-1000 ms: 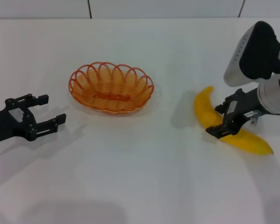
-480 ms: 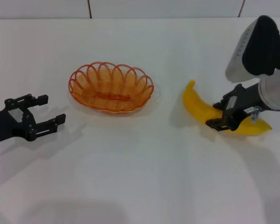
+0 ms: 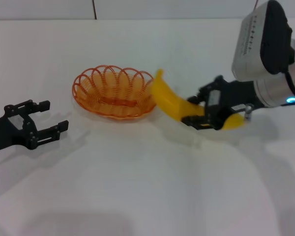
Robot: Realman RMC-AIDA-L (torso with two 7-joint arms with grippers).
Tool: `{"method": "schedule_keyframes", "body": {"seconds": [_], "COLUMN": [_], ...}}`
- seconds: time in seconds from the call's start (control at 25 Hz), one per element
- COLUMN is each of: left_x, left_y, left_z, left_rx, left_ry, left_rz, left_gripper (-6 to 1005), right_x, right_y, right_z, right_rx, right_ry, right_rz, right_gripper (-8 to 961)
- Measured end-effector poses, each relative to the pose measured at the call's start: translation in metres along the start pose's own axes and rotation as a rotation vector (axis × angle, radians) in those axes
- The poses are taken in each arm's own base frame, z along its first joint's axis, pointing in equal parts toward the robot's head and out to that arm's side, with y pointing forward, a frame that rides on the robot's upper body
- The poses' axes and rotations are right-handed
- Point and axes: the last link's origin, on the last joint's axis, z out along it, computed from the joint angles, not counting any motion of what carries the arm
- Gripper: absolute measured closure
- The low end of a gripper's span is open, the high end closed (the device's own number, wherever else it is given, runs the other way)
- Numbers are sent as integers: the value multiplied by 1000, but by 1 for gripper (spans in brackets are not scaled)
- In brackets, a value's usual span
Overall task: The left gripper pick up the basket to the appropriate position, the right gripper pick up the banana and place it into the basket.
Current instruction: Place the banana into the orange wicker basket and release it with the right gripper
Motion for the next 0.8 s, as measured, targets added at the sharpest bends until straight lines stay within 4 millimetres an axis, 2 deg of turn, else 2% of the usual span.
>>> {"method": "schedule_keyframes", "body": {"seconds": [0.32, 0.8], "left_x": [2, 4], "left_y": [0, 1], "left_z": [3, 5], "left_rx": [-5, -12], "left_ry": [4, 7], "left_rz": [11, 21], "left_gripper": [241, 242], "right_x": [-31, -75], "right_y": [4, 14], "right_z": [11, 61], "right_rx": [7, 50], "right_ry": [-116, -158], "right_rz": [-113, -244], "right_gripper": [433, 404]}}
